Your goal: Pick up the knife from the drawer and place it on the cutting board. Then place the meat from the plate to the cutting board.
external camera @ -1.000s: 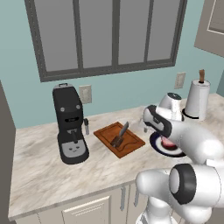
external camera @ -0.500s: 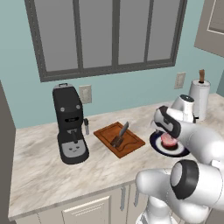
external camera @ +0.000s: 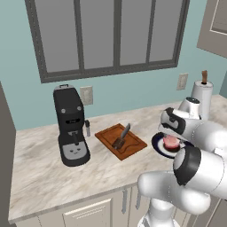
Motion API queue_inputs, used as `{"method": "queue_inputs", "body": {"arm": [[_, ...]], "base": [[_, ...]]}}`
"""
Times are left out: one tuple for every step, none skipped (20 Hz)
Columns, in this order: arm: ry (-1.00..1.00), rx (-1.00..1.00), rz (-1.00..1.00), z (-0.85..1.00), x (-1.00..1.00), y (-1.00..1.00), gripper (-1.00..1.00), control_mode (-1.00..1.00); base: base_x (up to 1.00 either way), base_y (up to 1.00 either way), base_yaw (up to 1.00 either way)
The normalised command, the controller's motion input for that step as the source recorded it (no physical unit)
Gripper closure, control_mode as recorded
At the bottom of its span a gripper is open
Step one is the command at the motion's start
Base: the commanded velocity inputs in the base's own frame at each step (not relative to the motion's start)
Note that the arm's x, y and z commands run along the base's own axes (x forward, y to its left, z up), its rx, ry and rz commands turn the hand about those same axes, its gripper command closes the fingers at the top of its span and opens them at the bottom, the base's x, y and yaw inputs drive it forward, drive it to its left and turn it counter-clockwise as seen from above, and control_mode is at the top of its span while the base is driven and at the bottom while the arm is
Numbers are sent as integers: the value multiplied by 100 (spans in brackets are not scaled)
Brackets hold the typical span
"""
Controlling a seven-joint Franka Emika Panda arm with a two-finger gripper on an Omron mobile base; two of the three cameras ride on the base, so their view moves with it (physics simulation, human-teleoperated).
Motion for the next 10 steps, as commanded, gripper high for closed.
{"method": "queue_inputs", "body": {"arm": [[8,0,-1,-24,7,-22,-100,-100],[7,0,-1,-21,8,-18,-100,-100],[6,0,-1,-19,11,-9,-100,-100],[5,0,-1,-17,11,-3,-100,-100],[3,0,0,-12,12,0,-100,-100],[1,0,0,-10,9,0,-100,-100],[1,0,0,-7,8,0,-100,-100],[0,0,0,-4,4,0,-100,-100],[0,0,0,-2,4,0,-100,-100],[0,0,0,0,1,0,-100,-100]], "base": [[0,0,0],[0,0,0],[0,0,0],[0,0,0],[0,0,0],[0,0,0],[0,0,0],[0,0,0],[0,0,0],[0,0,0]]}}
